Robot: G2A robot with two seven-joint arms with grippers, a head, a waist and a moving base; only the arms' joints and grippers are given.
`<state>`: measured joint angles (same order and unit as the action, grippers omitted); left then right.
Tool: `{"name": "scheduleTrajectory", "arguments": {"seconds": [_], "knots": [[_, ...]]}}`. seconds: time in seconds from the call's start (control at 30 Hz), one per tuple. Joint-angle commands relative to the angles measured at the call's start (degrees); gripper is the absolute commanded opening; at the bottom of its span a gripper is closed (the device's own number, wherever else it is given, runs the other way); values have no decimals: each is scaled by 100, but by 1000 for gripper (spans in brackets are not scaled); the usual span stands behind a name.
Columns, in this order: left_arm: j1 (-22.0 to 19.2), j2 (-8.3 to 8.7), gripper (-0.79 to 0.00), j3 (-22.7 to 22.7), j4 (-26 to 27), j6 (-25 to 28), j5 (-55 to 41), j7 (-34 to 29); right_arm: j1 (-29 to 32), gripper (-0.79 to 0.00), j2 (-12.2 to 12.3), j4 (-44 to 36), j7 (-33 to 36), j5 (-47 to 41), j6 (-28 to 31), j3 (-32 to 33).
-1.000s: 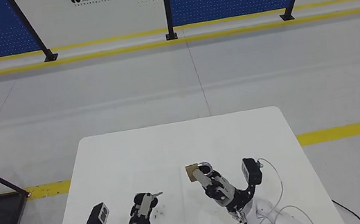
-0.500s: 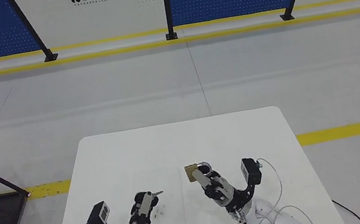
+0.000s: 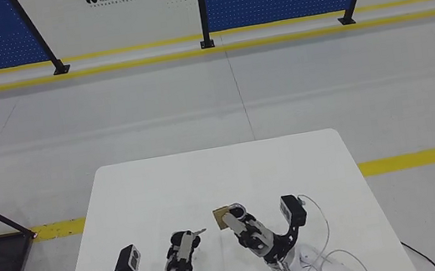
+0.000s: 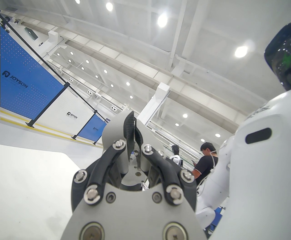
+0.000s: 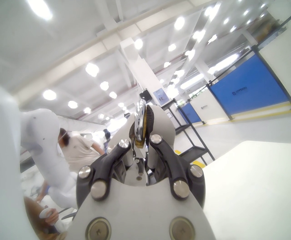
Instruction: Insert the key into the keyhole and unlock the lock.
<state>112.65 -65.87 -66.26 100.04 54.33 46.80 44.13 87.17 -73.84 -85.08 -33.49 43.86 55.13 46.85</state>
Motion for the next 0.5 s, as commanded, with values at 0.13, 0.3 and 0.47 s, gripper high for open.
{"name": "scheduleTrajectory", "arguments": {"seconds": [0.13,0.3,0.47], "knots": [[-126,-68,-785,153,-116,-117,136,121,2,-785,1,-3,-4,3,-3,2],[-209,-108,-785,234,-157,-201,158,131,2,-785,1,-3,-4,3,-3,2],[-271,-140,-785,281,-174,-284,92,95,2,-785,1,-3,-4,3,-3,2]]}}
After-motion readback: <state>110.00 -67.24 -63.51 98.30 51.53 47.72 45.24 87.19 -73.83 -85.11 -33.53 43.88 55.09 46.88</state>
